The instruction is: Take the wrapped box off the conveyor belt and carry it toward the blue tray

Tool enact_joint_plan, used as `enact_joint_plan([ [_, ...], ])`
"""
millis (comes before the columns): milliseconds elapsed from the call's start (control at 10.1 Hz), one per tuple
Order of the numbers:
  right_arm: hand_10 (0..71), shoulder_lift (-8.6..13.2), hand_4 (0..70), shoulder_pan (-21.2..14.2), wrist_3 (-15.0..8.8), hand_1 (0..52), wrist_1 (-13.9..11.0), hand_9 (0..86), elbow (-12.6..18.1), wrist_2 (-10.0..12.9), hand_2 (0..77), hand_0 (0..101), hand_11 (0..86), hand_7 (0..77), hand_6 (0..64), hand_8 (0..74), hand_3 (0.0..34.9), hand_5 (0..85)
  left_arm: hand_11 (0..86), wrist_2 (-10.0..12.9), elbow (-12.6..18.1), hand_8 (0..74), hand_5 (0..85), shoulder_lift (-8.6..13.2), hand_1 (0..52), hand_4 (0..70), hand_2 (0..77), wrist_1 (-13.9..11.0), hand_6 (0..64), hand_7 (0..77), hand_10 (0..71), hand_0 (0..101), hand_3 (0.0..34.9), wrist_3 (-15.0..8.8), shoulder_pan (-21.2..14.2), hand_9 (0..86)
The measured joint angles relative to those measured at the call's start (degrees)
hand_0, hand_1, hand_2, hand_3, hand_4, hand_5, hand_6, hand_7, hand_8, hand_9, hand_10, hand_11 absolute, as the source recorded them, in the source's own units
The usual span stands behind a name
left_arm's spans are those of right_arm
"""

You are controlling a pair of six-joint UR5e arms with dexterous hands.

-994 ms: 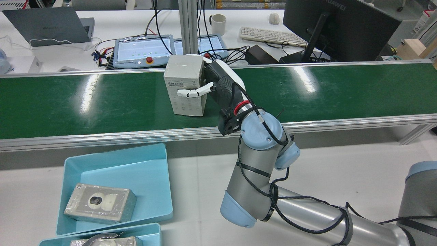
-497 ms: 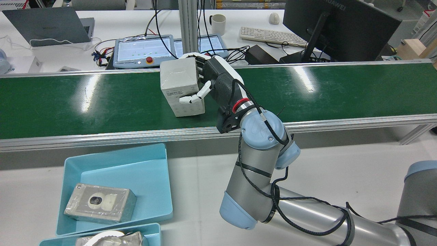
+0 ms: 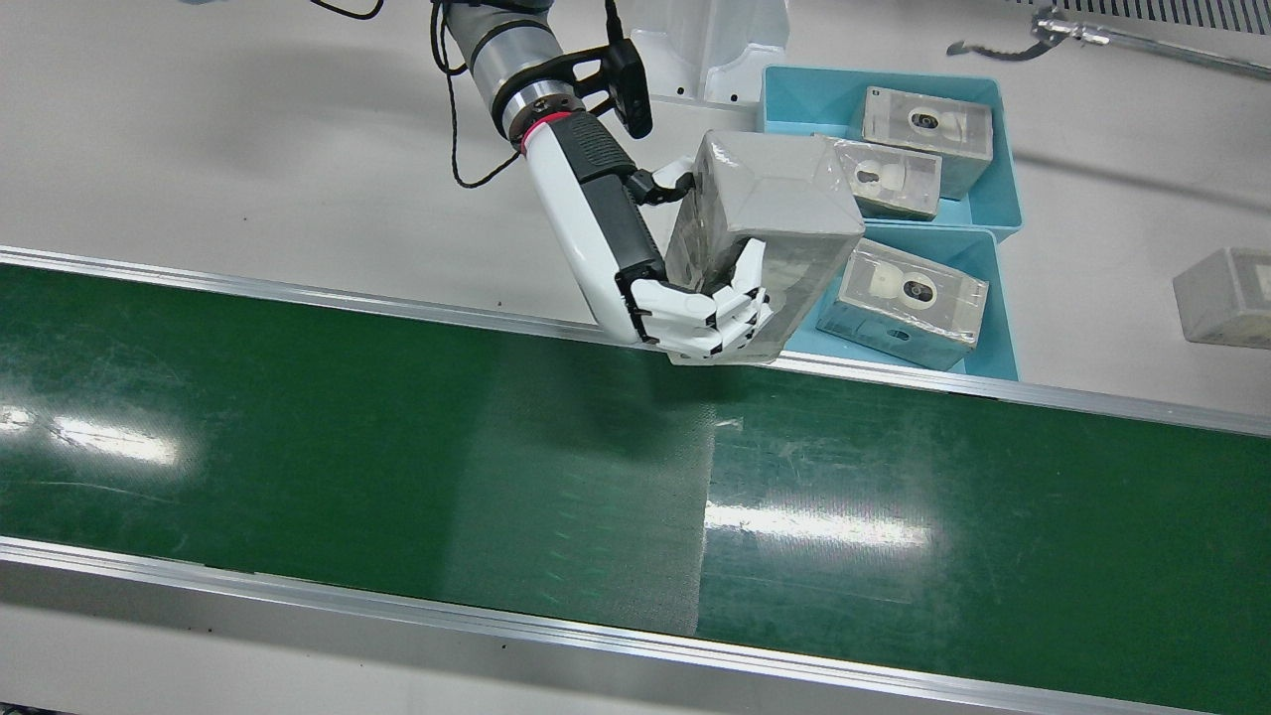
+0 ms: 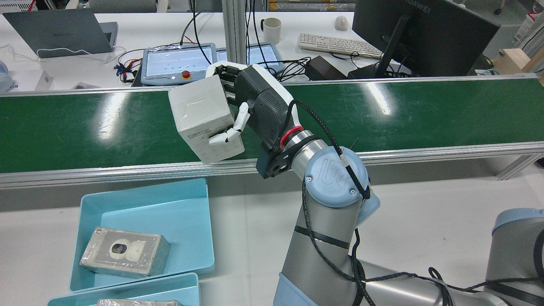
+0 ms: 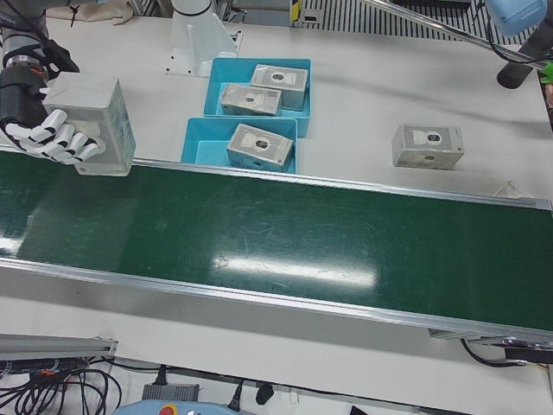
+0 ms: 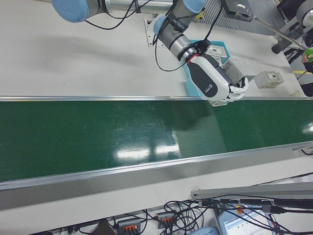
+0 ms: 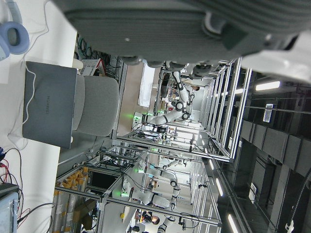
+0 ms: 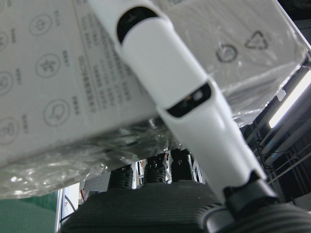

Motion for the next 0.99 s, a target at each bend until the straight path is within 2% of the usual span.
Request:
enact_joint_plan([
  [99, 42.5, 0.66, 45.3, -2.26, -1.49, 15.8, -0.01, 50.7, 0.06, 1.46, 30.5, 56, 39.3, 58.9, 34.4, 44.2, 1.5, 49.6, 0.5, 0.00, 0.00, 0.5, 1.1, 0.00, 0.0, 0.0, 1.1, 0.00, 0.0, 0.5, 0.0, 0, 0.0, 0.00, 0.00, 0.0],
  [199, 43.6, 1.32, 45.3, -4.42, -2.92, 1.1, 0.10, 51.3, -0.19, 3.03, 33.8, 55, 39.8, 60.5, 34.9, 44.7, 1.5, 49.6, 0.0, 0.00, 0.00, 0.5, 1.1, 0.00, 0.0, 0.0, 1.1, 0.00, 0.0, 0.5, 0.5, 0, 0.0, 0.00, 0.00, 0.0],
  [298, 43.6, 1.63, 45.3, -5.79, -3.78, 0.5, 0.65, 51.3, -0.85, 3.95, 33.8, 55, 39.8, 61.1, 34.9, 44.7, 1.8, 49.6, 0.0, 0.00, 0.00, 0.5, 1.1, 0.00, 0.0, 0.0, 1.1, 0.00, 0.0, 0.5, 0.5, 0, 0.0, 0.00, 0.00, 0.0],
  [398, 43.6, 1.77, 45.3, -6.71, -4.29, 0.5, 2.22, 51.8, -2.21, 4.21, 33.8, 58, 39.8, 61.1, 34.9, 44.7, 1.6, 49.6, 0.0, 0.00, 0.00, 0.5, 1.1, 0.00, 0.0, 0.0, 1.1, 0.00, 0.0, 0.5, 0.5, 0, 0.0, 0.00, 0.00, 0.0],
  [596, 43.6, 2.18, 45.3, -7.75, -4.71, 0.5, 7.36, 51.8, -6.21, 3.24, 33.8, 58, 39.8, 61.1, 34.9, 44.7, 1.6, 49.6, 0.0, 0.00, 0.00, 0.5, 1.1, 0.00, 0.0, 0.0, 1.1, 0.00, 0.0, 0.5, 0.0, 0, 0.0, 0.00, 0.00, 0.0],
  [696, 43.6, 2.68, 43.1, -8.18, -4.77, 0.5, 9.21, 51.8, -7.86, 2.77, 33.8, 55, 39.8, 61.1, 34.9, 44.7, 1.8, 55.6, 0.0, 0.00, 0.00, 0.5, 1.1, 0.00, 0.0, 0.0, 1.1, 0.00, 0.0, 0.5, 0.0, 0, 0.0, 0.00, 0.00, 0.0],
  [795, 43.6, 3.11, 43.1, -8.53, -4.80, 0.5, 10.17, 51.8, -8.83, 2.50, 33.8, 55, 39.8, 61.1, 34.9, 44.7, 1.8, 55.6, 0.5, 0.00, 0.00, 0.5, 1.1, 0.00, 0.0, 0.0, 1.1, 0.00, 0.0, 0.5, 0.0, 0, 0.0, 0.00, 0.00, 0.0],
  [895, 43.6, 3.46, 34.9, -8.86, -4.82, 0.5, 10.72, 51.8, -9.38, 2.35, 33.8, 53, 39.8, 61.1, 34.9, 44.7, 3.7, 53.5, 0.5, 0.00, 0.00, 0.5, 1.1, 0.00, 0.0, 0.0, 1.1, 0.00, 0.0, 0.5, 0.0, 0, 0.0, 0.00, 0.00, 0.0],
  [994, 48.5, 3.77, 25.6, -9.10, -4.85, 0.5, 10.97, 52.4, -9.64, 2.28, 34.4, 58, 39.3, 69.8, 32.2, 45.3, 5.8, 45.8, 0.0, 0.00, 0.00, 0.5, 1.1, 0.00, 0.0, 0.0, 1.1, 0.00, 0.0, 0.5, 0.0, 0, 0.0, 0.00, 0.00, 0.0],
])
